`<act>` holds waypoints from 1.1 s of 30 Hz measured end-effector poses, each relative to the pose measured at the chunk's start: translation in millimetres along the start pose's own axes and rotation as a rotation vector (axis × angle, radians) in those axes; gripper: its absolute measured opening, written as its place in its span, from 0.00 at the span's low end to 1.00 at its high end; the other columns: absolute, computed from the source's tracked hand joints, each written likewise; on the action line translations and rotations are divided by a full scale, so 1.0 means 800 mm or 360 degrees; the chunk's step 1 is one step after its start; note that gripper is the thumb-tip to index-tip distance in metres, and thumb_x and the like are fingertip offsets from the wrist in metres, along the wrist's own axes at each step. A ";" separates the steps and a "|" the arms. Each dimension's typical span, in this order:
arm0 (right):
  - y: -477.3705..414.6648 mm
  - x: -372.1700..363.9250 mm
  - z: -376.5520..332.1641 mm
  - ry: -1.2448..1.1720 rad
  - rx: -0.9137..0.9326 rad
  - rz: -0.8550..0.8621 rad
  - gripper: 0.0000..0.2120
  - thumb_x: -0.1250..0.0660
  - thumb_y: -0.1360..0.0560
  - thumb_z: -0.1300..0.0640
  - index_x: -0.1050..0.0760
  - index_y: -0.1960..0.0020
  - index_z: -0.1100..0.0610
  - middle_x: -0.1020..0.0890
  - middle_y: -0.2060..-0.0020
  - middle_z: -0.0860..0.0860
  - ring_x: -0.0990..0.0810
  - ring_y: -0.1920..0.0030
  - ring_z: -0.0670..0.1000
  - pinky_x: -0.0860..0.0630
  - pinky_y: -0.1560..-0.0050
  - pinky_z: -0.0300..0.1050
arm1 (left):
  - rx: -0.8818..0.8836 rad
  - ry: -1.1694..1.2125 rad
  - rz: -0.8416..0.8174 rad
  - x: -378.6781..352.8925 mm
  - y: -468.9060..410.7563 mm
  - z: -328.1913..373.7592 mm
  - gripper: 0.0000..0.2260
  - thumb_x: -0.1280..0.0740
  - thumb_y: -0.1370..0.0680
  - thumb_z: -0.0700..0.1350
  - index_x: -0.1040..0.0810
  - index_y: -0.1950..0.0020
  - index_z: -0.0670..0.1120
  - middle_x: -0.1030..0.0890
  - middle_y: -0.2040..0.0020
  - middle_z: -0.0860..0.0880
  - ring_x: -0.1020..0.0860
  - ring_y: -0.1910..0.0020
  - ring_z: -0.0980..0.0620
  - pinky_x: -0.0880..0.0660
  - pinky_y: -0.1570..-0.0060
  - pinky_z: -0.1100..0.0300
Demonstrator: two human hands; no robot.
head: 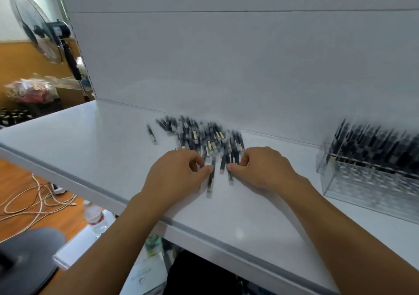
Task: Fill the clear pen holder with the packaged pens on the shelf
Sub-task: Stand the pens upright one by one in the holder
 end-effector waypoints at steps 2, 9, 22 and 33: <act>-0.001 -0.003 0.006 -0.0061 -0.0027 -0.0021 0.21 0.36 0.25 0.38 0.22 0.58 0.57 0.17 0.60 0.52 0.19 0.58 0.53 0.27 0.61 0.45 | 0.0050 -0.0044 -0.0070 -0.006 -0.004 0.003 0.13 0.35 0.26 0.64 0.22 0.55 0.55 0.21 0.60 0.57 0.25 0.62 0.60 0.28 0.63 0.63; 0.007 0.000 0.013 -0.0134 -0.0046 0.0023 0.16 0.36 0.24 0.43 0.20 0.52 0.56 0.17 0.56 0.51 0.20 0.54 0.53 0.26 0.56 0.46 | 0.0144 -0.0315 -0.0298 -0.025 -0.011 0.023 0.22 0.35 0.27 0.66 0.28 0.42 0.53 0.21 0.52 0.53 0.24 0.55 0.52 0.28 0.58 0.58; 0.020 0.003 -0.023 -0.0051 0.0214 0.0210 0.15 0.34 0.27 0.40 0.24 0.59 0.51 0.19 0.64 0.46 0.22 0.62 0.49 0.26 0.61 0.43 | 0.0266 -0.0237 -0.0656 -0.037 -0.035 0.014 0.17 0.27 0.30 0.58 0.23 0.64 0.44 0.18 0.65 0.45 0.24 0.67 0.52 0.27 0.63 0.58; 0.016 -0.009 -0.008 -0.0271 0.0081 -0.0055 0.13 0.33 0.28 0.47 0.28 0.65 0.55 0.16 0.60 0.55 0.25 0.64 0.52 0.29 0.63 0.44 | 0.0476 0.0078 -0.0901 -0.046 -0.033 0.012 0.12 0.27 0.26 0.48 0.21 0.65 0.42 0.20 0.75 0.51 0.22 0.77 0.57 0.23 0.69 0.65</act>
Point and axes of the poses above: each hand's wrist, its own y-axis away from the middle knuckle, its own x-axis out of the back of the hand, z = x × y, the point moved 10 cm from there along -y, towards the middle knuckle
